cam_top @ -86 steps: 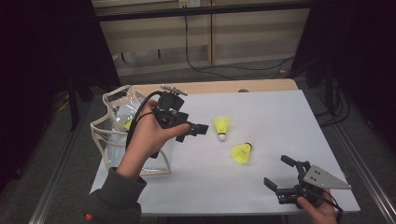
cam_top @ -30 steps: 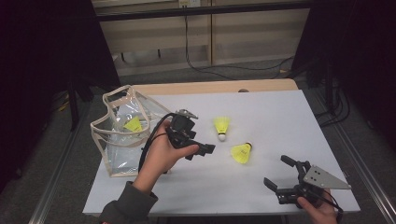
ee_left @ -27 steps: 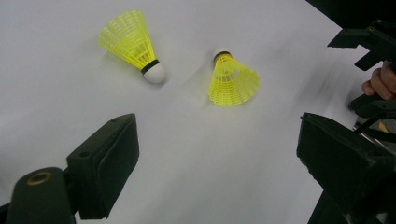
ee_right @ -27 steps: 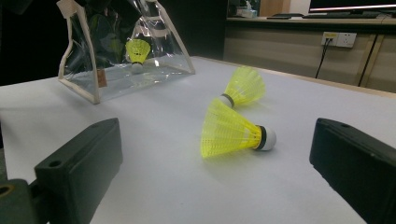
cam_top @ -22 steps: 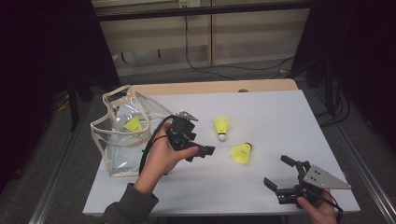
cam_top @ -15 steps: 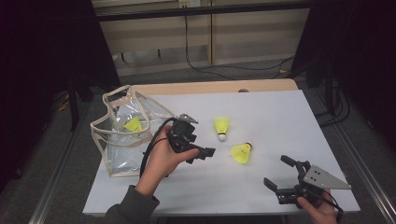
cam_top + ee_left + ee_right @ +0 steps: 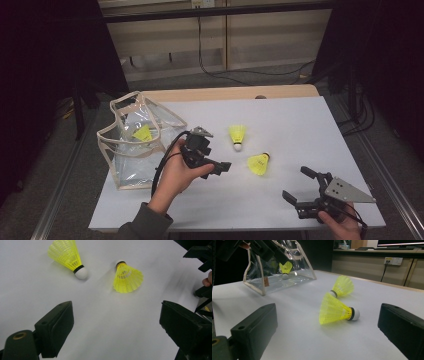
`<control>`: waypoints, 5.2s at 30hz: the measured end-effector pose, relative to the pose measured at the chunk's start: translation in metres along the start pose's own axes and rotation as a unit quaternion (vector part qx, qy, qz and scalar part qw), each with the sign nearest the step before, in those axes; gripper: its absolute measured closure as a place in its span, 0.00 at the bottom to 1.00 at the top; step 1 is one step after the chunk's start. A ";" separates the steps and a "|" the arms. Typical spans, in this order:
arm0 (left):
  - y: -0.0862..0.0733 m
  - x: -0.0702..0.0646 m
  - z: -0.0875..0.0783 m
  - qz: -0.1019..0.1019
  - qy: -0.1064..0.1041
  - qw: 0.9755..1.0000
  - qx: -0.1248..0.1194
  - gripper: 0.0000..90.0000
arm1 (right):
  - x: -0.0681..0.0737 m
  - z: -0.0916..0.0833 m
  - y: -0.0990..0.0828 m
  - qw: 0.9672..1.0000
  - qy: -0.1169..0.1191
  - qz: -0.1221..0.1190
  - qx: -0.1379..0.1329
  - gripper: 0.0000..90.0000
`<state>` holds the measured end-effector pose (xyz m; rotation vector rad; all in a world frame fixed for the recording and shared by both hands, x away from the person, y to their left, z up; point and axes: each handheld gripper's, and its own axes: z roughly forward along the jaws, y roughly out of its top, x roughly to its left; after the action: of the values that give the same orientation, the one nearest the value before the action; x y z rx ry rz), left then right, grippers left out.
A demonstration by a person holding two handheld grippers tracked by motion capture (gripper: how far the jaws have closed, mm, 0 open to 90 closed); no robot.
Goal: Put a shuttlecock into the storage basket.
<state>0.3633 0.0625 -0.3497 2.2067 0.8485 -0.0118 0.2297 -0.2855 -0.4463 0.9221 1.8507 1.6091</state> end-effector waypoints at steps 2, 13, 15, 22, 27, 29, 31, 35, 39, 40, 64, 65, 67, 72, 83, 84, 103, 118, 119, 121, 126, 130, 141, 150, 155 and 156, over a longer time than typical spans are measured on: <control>-0.001 0.000 0.002 0.001 -0.002 1.000 0.000 0.13 | 0.000 0.000 0.000 1.000 0.000 0.001 0.001 0.03; -0.006 -0.001 0.013 0.005 -0.001 1.000 -0.002 0.12 | 0.000 0.000 0.000 1.000 0.000 -0.001 0.002 0.03; -0.007 -0.001 0.016 0.010 -0.002 1.000 -0.002 0.12 | 0.000 0.000 0.000 1.000 0.000 0.000 0.001 0.03; -0.009 -0.003 0.026 0.004 -0.001 1.000 -0.006 0.12 | 0.000 0.000 0.000 1.000 0.001 0.000 0.001 0.03; -0.010 -0.002 0.031 0.001 -0.001 1.000 -0.011 0.11 | 0.000 0.000 0.000 1.000 0.001 0.000 0.001 0.03; -0.010 -0.002 0.034 -0.001 0.000 1.000 -0.008 0.11 | 0.000 0.000 0.000 1.000 0.001 0.000 0.001 0.03; -0.010 -0.002 0.036 -0.004 0.000 1.000 -0.009 0.10 | 0.000 0.000 0.000 1.000 0.001 0.000 0.001 0.03; -0.010 -0.001 0.040 -0.005 0.003 1.000 -0.006 0.09 | 0.000 0.001 0.000 1.000 0.002 0.000 0.001 0.03; -0.009 0.000 0.043 -0.005 0.006 1.000 -0.007 0.08 | 0.000 0.001 0.000 1.000 0.002 0.000 0.001 0.03; -0.009 0.000 0.044 -0.006 0.005 1.000 -0.008 0.08 | 0.000 0.001 0.000 1.000 0.001 -0.001 0.002 0.03; 0.001 0.001 0.066 -0.012 0.019 0.999 -0.034 0.02 | -0.001 -0.001 -0.001 1.000 -0.002 -0.001 0.002 0.03; 0.002 0.000 0.066 -0.011 0.020 0.999 -0.038 0.02 | -0.001 -0.001 -0.001 1.000 -0.002 0.000 0.002 0.03; 0.003 -0.001 0.067 -0.008 0.022 0.999 -0.038 0.02 | -0.001 -0.001 -0.001 1.000 -0.002 -0.003 0.001 0.03; 0.005 -0.003 0.070 0.002 0.033 0.999 -0.038 0.04 | 0.000 0.000 -0.001 1.000 0.000 -0.004 0.002 0.03; 0.007 0.002 0.078 0.012 0.047 0.998 -0.043 0.11 | -0.004 -0.005 -0.001 1.000 -0.008 0.000 0.002 0.03; 0.007 0.002 0.080 0.015 0.046 0.998 -0.039 0.11 | -0.004 -0.005 -0.001 1.000 -0.008 -0.001 0.001 0.03; 0.007 0.003 0.094 0.042 0.054 0.997 -0.028 0.22 | -0.005 -0.005 0.000 1.000 -0.010 0.000 -0.002 0.03; 0.006 -0.001 0.108 0.060 0.040 0.997 -0.022 0.28 | -0.004 -0.005 0.000 1.000 -0.009 0.003 -0.001 0.03; 0.006 -0.001 0.109 0.062 0.038 0.997 -0.022 0.28 | -0.004 -0.005 0.000 1.000 -0.009 0.003 -0.001 0.03; 0.005 -0.002 0.111 0.064 0.033 0.997 -0.023 0.28 | -0.004 -0.005 0.000 1.000 -0.009 0.004 0.000 0.03; 0.004 -0.003 0.117 0.071 0.025 0.997 -0.026 0.33 | -0.005 -0.003 0.000 1.000 -0.008 0.002 -0.001 0.03; 0.003 -0.003 0.120 0.068 0.020 0.997 -0.029 0.36 | -0.005 -0.003 0.000 1.000 -0.007 0.000 0.000 0.03; 0.003 -0.004 0.127 0.065 0.019 0.997 -0.031 0.40 | -0.005 -0.002 0.001 1.000 -0.006 0.002 -0.002 0.03; 0.005 -0.004 0.127 0.065 0.022 0.997 -0.037 0.42 | -0.005 -0.002 0.001 1.000 -0.005 0.002 -0.001 0.03; 0.005 -0.005 0.128 0.064 0.021 0.997 -0.040 0.41 | -0.005 -0.002 0.001 1.000 -0.006 0.002 -0.001 0.03; 0.006 -0.005 0.129 0.064 0.022 0.997 -0.044 0.41 | -0.005 -0.001 0.001 1.000 -0.005 0.002 -0.002 0.03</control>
<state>0.3939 -0.0282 -0.4366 2.1811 0.7162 0.1332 0.2322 -0.2900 -0.4454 0.9309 1.8396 1.6058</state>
